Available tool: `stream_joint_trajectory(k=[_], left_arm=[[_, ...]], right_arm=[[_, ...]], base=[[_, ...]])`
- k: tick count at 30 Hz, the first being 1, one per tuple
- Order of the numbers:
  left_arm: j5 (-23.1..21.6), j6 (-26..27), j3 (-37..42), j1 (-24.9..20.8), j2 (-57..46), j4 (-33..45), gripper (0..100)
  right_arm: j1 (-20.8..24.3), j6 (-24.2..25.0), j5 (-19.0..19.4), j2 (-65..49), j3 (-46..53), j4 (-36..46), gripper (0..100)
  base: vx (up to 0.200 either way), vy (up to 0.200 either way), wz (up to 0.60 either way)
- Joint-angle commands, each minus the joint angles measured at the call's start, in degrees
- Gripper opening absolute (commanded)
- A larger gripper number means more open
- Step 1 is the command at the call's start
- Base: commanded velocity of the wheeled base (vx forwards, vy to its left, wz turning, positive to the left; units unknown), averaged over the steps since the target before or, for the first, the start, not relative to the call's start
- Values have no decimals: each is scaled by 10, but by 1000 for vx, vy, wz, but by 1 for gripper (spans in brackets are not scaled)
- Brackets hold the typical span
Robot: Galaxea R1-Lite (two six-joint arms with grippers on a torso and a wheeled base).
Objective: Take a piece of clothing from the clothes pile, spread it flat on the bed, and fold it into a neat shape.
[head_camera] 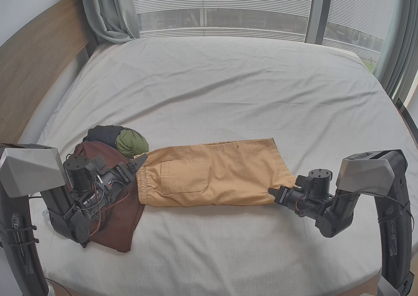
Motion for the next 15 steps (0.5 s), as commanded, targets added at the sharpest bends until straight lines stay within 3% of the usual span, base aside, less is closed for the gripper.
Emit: stream_joint_trajectory(k=[1, 8, 15], left_arm=[[-1, 0, 3, -3, 5, 0, 100], [-1, 1, 1, -3, 23, -1, 100], [-20, -1, 4, -12, 22, -1, 100]], right_arm=[[-9, -22, 0, -59, 87, -4, 0], [-37, -71, 0, -94, 200, -46, 0], [-50, -86, 0, -80, 236, -98, 0]], base=[[0, 0, 0], [0, 0, 0], [0, 0, 0]])
